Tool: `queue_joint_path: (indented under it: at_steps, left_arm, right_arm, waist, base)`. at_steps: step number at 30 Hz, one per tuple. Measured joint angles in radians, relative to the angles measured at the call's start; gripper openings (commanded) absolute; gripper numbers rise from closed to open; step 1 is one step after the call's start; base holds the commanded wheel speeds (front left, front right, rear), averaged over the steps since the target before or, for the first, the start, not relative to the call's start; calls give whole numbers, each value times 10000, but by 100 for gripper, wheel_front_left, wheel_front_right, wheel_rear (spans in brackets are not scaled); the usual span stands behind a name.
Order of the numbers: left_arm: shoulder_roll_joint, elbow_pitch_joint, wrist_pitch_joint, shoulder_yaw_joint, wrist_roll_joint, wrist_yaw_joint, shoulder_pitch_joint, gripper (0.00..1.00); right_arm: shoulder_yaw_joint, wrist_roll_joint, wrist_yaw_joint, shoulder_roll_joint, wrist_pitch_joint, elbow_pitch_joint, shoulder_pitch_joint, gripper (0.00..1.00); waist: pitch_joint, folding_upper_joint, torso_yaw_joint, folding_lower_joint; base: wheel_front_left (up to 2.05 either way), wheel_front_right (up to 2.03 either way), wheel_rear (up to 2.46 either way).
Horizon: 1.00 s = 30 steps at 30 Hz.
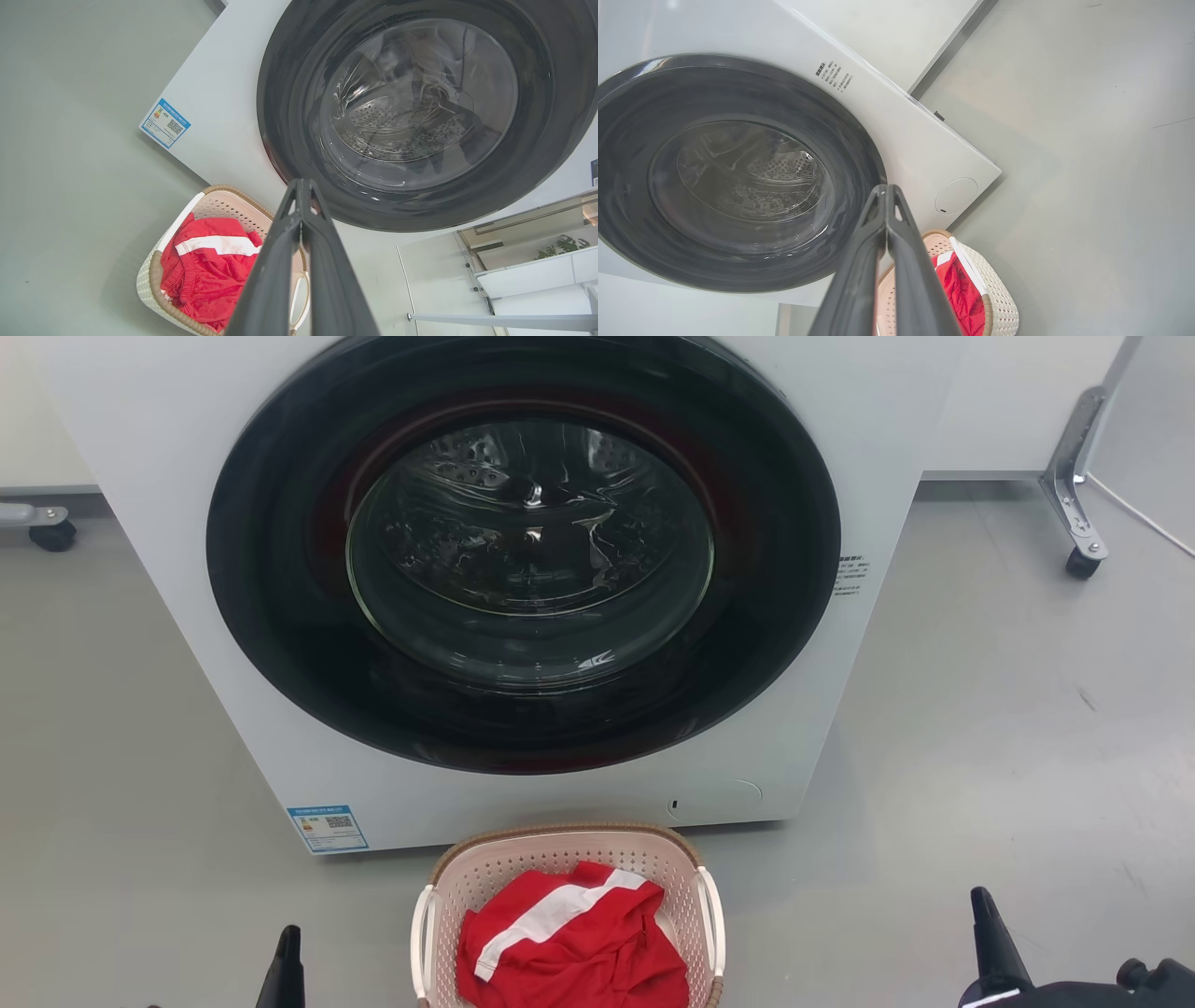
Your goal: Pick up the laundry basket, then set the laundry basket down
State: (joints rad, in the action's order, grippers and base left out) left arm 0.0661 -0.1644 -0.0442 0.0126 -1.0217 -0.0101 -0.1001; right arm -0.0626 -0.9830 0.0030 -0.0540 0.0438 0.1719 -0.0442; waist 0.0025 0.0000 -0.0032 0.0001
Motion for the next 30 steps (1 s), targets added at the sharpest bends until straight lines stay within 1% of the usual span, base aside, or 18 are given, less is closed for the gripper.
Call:
queue_joint_path:
  at_steps: [2, 3, 16, 30]
  left_arm:
    - [-23, -82, 79, -38, -341, -8, 68, 0]
    - [-27, -117, 90, -58, -445, -92, 112, 0]
    - [-73, -477, 568, -368, -2132, -433, 620, 0]
    - [-130, -880, 1058, -696, -3914, -717, 1190, 0]
  right_arm:
    - [92, -316, 61, 6, -69, 56, 58, 0]
    - [134, -443, 73, 8, -92, 82, 113, 0]
    - [706, -2263, 426, 36, -537, 453, 463, 0]
    - [1323, -4209, 779, 67, -1057, 869, 863, 0]
  waist:
    - [-1, 0, 2, 0]
    - [-1, 0, 3, 0]
    - [-3, 0, 12, 0]
    - [-5, 0, 22, 0]
  base:
    - [0, 0, 0]
    - [0, 0, 0]
    - [0, 0, 0]
    - [0, 0, 0]
